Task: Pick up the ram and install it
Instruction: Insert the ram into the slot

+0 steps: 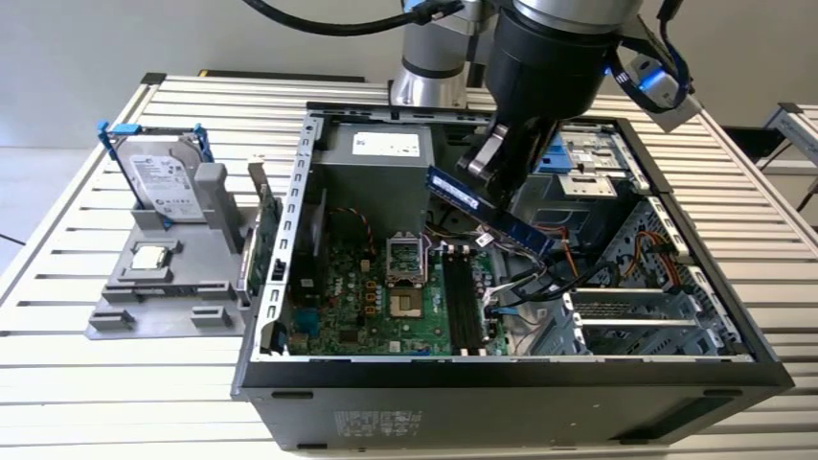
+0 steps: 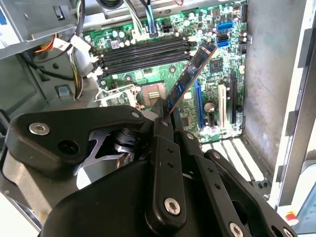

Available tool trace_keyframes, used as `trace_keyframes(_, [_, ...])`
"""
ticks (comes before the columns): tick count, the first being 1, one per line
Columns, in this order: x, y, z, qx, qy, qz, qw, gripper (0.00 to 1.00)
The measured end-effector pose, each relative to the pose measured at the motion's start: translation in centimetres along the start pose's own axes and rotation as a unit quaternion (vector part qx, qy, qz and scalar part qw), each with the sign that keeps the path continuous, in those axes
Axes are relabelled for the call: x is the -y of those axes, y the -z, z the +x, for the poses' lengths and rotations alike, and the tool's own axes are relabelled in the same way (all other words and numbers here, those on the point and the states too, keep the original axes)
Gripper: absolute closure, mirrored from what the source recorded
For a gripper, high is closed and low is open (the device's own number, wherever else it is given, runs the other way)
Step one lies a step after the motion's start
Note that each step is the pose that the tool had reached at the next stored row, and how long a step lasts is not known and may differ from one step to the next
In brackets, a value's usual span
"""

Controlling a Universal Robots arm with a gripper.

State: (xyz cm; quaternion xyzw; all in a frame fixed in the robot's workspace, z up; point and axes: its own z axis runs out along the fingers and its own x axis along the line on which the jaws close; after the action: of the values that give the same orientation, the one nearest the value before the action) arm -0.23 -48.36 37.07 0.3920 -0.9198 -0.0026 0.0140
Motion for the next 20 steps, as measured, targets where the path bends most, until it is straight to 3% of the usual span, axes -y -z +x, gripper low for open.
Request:
trace_keyframes(11, [0.00, 0.00, 0.00, 0.0005, -0.031, -0.0008, 0.9995, 1.00])
trace_keyframes(20, [0.00, 0.00, 0.00, 0.0009, -0.057, -0.0014, 0.9983, 1.00])
